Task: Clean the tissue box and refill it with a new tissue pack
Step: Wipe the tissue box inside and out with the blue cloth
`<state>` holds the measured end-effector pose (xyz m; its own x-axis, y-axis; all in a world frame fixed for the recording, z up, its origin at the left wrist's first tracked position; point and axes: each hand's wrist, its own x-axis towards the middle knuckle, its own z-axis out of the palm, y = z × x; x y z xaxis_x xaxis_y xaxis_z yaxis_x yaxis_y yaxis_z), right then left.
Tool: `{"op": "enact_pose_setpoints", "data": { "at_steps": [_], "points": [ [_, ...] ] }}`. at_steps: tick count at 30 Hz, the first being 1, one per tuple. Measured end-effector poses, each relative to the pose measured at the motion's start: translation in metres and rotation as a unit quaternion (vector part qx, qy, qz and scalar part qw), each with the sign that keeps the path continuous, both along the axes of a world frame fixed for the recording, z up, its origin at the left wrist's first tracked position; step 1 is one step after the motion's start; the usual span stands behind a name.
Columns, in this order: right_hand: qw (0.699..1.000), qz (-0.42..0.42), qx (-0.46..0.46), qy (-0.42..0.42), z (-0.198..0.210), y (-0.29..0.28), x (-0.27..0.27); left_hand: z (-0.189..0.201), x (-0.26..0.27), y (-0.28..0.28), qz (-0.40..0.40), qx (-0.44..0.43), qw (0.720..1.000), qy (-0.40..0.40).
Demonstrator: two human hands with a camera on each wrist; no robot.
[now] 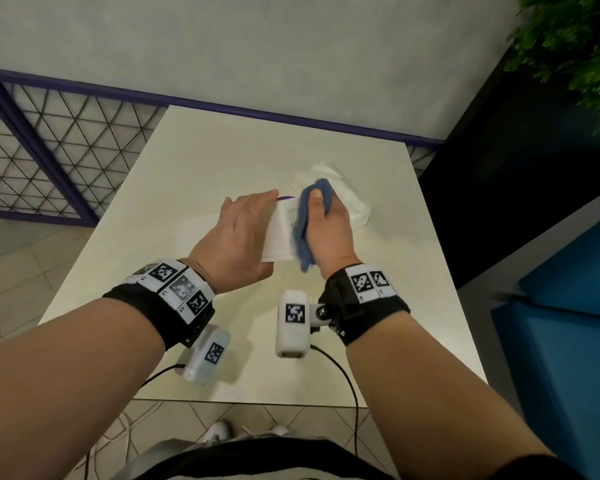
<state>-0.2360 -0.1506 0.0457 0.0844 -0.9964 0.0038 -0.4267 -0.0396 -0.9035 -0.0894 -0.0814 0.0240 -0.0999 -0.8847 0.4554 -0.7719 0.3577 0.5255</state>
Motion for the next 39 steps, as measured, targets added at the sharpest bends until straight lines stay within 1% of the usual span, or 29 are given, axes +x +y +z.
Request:
{"op": "enact_pose_setpoints", "data": {
  "at_steps": [1, 3, 6, 7, 8, 10, 13, 15, 17, 19, 20, 21, 23, 25, 27, 29, 30, 32, 35, 36, 37, 39],
  "points": [
    [1.000, -0.014, 0.015, -0.014, -0.001, -0.001, 0.001, -0.001, 0.000, 0.000, -0.006, -0.001, 1.000, -0.010],
    [1.000, 0.008, 0.009, -0.002, -0.002, 0.012, 0.007, -0.002, 0.002, 0.001, -0.007, 0.007, 1.000, -0.017],
    [0.992, 0.065, -0.058, 0.088, -0.001, 0.050, 0.013, -0.005, 0.003, 0.003, -0.013, -0.008, 1.000, -0.017],
    [0.988, 0.072, -0.082, 0.109, -0.002, 0.056, 0.011, -0.006, 0.001, 0.004, -0.015, -0.011, 1.000, -0.017],
    [0.986, 0.070, -0.097, 0.116, -0.001, 0.054, 0.009, -0.006, 0.000, 0.004, -0.013, -0.012, 1.000, -0.015],
    [0.990, 0.054, -0.089, 0.100, 0.000, 0.038, 0.003, -0.006, -0.003, 0.004, 0.002, -0.019, 1.000, -0.008],
    [1.000, 0.014, -0.008, 0.023, 0.006, 0.014, -0.008, -0.006, -0.004, 0.011, 0.021, -0.015, 0.999, 0.020],
    [0.995, 0.001, 0.095, 0.005, 0.014, 0.007, -0.015, -0.007, -0.001, 0.015, 0.015, -0.022, 1.000, 0.016],
    [0.973, -0.004, 0.228, -0.047, 0.019, -0.002, -0.024, -0.010, 0.004, 0.017, 0.004, -0.038, 0.999, 0.001],
    [0.928, -0.007, 0.346, -0.139, 0.022, -0.011, -0.031, -0.010, 0.010, 0.019, -0.017, -0.039, 0.999, -0.011],
    [0.907, -0.007, 0.383, -0.174, 0.023, -0.013, -0.035, -0.011, 0.013, 0.019, -0.029, -0.032, 0.999, -0.018],
    [0.898, -0.007, 0.399, -0.187, 0.024, -0.014, -0.037, -0.011, 0.016, 0.020, -0.040, -0.020, 0.999, -0.024],
    [0.891, -0.028, 0.404, -0.208, 0.024, -0.011, -0.034, -0.014, 0.023, 0.021, -0.053, 0.001, 0.998, -0.042],
    [0.887, -0.073, 0.395, -0.226, 0.021, -0.005, -0.024, -0.014, 0.026, 0.020, -0.039, 0.008, 0.996, -0.080],
    [0.901, -0.120, 0.360, -0.211, 0.019, 0.002, -0.011, -0.008, 0.022, 0.020, 0.026, 0.010, 0.990, -0.137],
    [0.917, -0.147, 0.316, -0.196, 0.020, 0.009, 0.003, 0.000, 0.010, 0.021, 0.105, 0.010, 0.973, -0.204],
    [0.922, -0.151, 0.293, -0.201, 0.020, 0.014, 0.010, 0.000, 0.004, 0.021, 0.126, 0.011, 0.965, -0.229],
    [0.935, -0.141, 0.246, -0.214, 0.019, 0.026, 0.026, -0.002, -0.006, 0.018, 0.149, 0.019, 0.959, -0.242],
    [0.955, -0.083, 0.198, -0.203, 0.023, 0.041, 0.040, -0.002, -0.002, 0.015, 0.199, 0.027, 0.953, -0.228],
    [0.959, -0.066, 0.193, -0.197, 0.025, 0.042, 0.039, 0.000, 0.003, 0.015, 0.210, 0.032, 0.955, -0.208],
    [0.960, -0.058, 0.190, -0.198, 0.028, 0.040, 0.035, 0.000, 0.010, 0.015, 0.216, 0.045, 0.961, -0.165],
    [0.956, -0.081, 0.175, -0.221, 0.032, 0.029, 0.020, -0.001, 0.025, 0.019, 0.207, 0.083, 0.974, -0.040]
  ]
}}
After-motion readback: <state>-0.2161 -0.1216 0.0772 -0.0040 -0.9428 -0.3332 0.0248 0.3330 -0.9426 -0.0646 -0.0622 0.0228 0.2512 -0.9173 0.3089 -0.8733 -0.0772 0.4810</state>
